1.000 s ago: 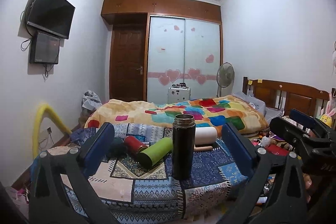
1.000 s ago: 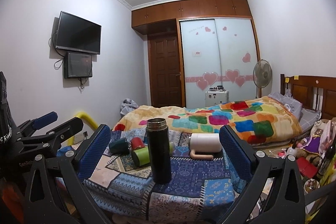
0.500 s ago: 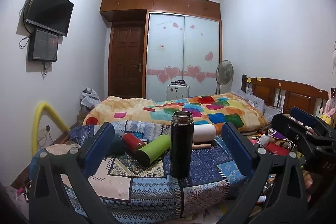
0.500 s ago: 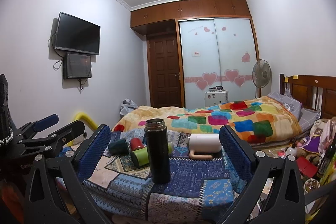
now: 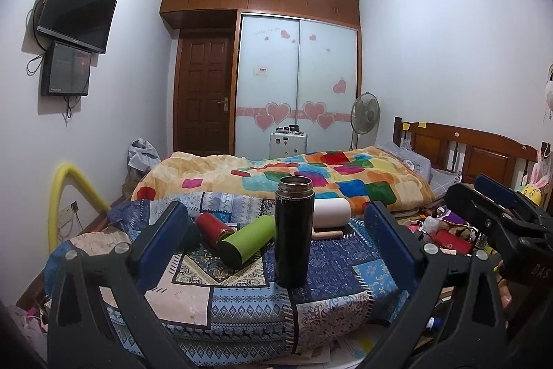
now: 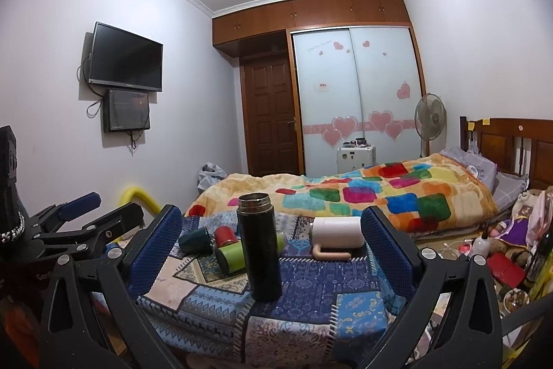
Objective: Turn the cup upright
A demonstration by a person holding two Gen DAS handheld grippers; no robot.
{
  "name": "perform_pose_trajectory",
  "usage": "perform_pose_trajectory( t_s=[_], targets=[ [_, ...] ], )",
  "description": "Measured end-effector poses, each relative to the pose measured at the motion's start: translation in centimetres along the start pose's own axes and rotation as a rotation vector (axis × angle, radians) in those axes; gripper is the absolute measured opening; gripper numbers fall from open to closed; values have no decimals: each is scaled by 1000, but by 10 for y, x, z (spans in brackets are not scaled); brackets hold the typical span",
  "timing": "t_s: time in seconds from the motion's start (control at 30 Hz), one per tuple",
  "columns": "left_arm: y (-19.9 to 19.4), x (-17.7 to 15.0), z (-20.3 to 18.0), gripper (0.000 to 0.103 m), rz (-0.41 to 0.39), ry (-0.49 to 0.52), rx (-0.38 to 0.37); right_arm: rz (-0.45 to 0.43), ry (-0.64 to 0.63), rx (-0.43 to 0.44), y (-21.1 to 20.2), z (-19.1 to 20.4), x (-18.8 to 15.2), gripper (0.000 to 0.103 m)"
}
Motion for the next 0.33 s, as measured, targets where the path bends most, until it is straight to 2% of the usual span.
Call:
perform_pose_trajectory(
  t_s=[0.33],
  targets=[
    [0,0,-1,103,-2,1,-5,-9,-3,-6,-1,0,3,103]
  ],
)
Point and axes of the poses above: each gripper's, at about its wrist camera, not at the fingertips, and y roughly the way its jaws point, z to its left, x to its top, the point moved 7 cm from there along y, roughly the way its jaws point, and after that the axes turned 5 degrees about -x, right-handed, at the moved point
